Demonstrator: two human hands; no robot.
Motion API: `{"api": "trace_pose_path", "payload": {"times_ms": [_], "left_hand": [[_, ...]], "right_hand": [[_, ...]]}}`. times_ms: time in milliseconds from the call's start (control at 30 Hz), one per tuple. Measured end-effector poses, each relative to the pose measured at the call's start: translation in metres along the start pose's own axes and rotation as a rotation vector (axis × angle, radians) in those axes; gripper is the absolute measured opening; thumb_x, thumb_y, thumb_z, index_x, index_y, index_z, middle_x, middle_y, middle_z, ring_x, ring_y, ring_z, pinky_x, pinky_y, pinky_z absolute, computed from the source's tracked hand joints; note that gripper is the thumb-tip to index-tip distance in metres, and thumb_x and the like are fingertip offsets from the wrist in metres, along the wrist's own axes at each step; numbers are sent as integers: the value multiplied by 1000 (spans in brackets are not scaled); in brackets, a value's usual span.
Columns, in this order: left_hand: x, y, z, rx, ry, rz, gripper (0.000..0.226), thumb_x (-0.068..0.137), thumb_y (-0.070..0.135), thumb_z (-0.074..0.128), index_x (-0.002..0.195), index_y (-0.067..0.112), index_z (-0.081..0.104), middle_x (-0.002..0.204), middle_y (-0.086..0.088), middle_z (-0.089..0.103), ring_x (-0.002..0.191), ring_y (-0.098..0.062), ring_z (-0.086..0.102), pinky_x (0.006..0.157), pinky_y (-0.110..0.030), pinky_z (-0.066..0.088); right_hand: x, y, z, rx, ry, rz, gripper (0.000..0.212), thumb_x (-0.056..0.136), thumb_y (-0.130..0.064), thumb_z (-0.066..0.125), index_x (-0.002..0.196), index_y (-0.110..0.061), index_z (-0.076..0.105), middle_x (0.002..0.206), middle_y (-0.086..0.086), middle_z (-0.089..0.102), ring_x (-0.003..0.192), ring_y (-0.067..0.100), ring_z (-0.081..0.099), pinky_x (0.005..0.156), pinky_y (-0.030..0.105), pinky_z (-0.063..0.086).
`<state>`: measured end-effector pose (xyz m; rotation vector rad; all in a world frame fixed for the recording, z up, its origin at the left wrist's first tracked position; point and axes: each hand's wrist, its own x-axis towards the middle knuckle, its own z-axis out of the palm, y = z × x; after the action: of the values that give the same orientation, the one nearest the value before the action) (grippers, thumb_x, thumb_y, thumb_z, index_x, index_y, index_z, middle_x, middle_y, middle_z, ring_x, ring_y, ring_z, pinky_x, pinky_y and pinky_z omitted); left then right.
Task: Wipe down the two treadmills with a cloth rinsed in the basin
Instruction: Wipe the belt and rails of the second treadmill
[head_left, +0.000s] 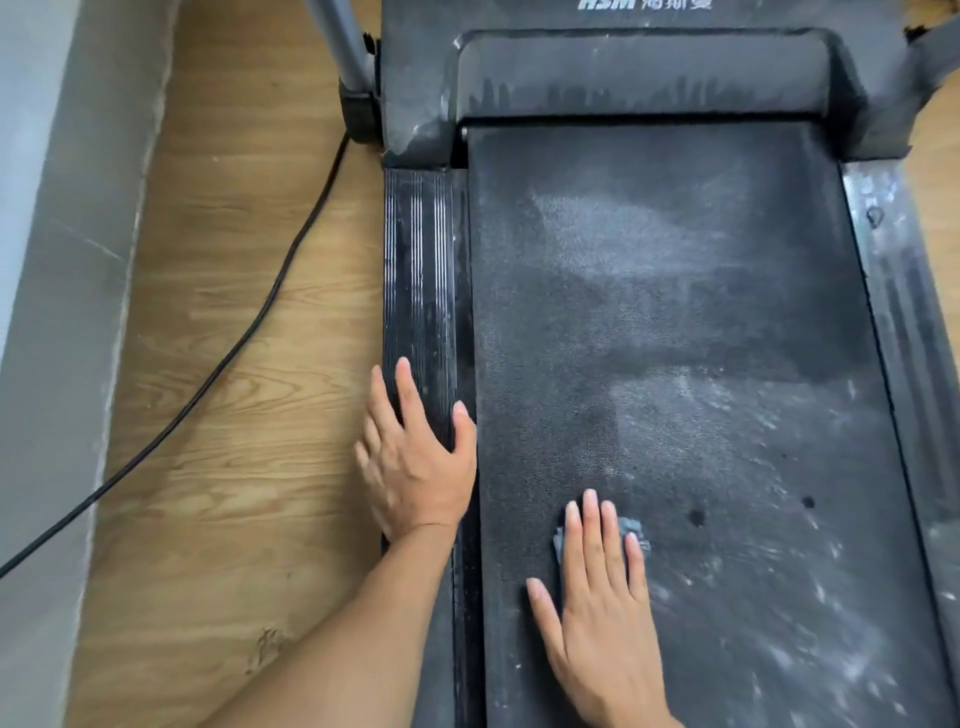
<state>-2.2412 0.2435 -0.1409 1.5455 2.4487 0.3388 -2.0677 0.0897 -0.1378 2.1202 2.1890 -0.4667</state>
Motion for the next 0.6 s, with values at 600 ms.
{"api": "trace_pose_path", "payload": {"times_ms": [600], "left_hand": [[2, -1, 2, 34, 8, -12, 73, 100, 49, 52, 165, 29, 26, 161, -14, 40, 126, -40, 57, 102, -53, 44]], "right_hand": [[92, 83, -47, -188, -77, -385, 96, 102, -73, 31, 166, -6, 10, 175, 14, -4, 162, 29, -5, 129, 53, 15]]}}
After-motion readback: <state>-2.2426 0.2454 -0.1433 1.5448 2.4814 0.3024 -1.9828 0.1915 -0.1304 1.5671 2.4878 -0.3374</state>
